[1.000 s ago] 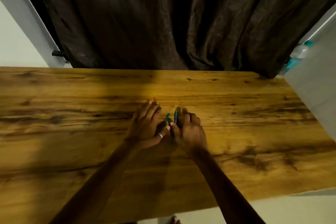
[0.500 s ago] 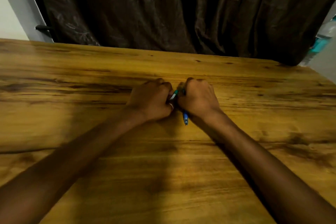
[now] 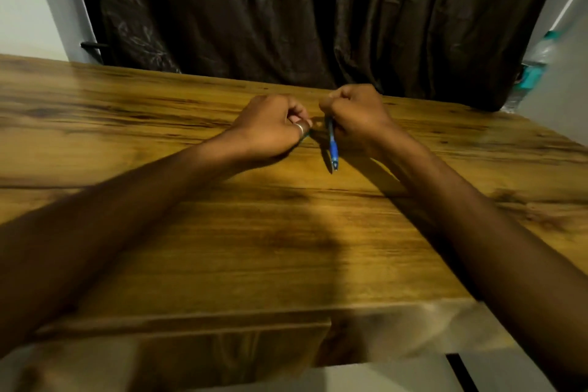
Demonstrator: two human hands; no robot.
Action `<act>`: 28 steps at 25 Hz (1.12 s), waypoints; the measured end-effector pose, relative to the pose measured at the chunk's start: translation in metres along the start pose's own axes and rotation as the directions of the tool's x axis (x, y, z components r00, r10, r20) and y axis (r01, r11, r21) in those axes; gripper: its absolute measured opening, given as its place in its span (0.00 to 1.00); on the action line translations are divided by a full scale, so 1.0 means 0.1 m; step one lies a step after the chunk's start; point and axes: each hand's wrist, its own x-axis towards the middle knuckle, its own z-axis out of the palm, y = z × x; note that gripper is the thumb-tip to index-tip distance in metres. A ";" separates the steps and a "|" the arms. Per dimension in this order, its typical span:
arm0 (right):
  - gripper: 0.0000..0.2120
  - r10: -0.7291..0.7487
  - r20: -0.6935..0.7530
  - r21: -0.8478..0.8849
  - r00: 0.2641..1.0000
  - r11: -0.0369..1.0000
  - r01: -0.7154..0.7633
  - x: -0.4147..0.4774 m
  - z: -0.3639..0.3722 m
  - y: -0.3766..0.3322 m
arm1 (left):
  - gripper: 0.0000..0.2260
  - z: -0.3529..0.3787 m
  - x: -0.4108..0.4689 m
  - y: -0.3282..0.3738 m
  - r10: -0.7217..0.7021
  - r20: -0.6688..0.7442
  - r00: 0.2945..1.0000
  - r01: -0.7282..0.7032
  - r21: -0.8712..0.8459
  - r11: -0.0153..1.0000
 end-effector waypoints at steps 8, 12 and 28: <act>0.04 -0.019 0.031 0.411 0.999 0.912 0.004 -0.15 -0.07 -0.21 | 0.08 0.07 0.13 0.03 -0.130 0.101 0.986 0.159 -0.400 0.903; 0.03 0.017 0.149 0.530 0.989 0.843 -0.095 -0.09 -0.09 -0.18 | 0.06 0.03 0.13 0.00 -0.175 0.150 0.973 0.231 -0.629 0.743; 0.08 -0.017 0.292 0.682 0.956 0.705 -0.196 0.12 -0.21 0.10 | 0.05 -0.03 0.09 -0.08 -0.203 0.211 0.956 0.290 -0.583 0.759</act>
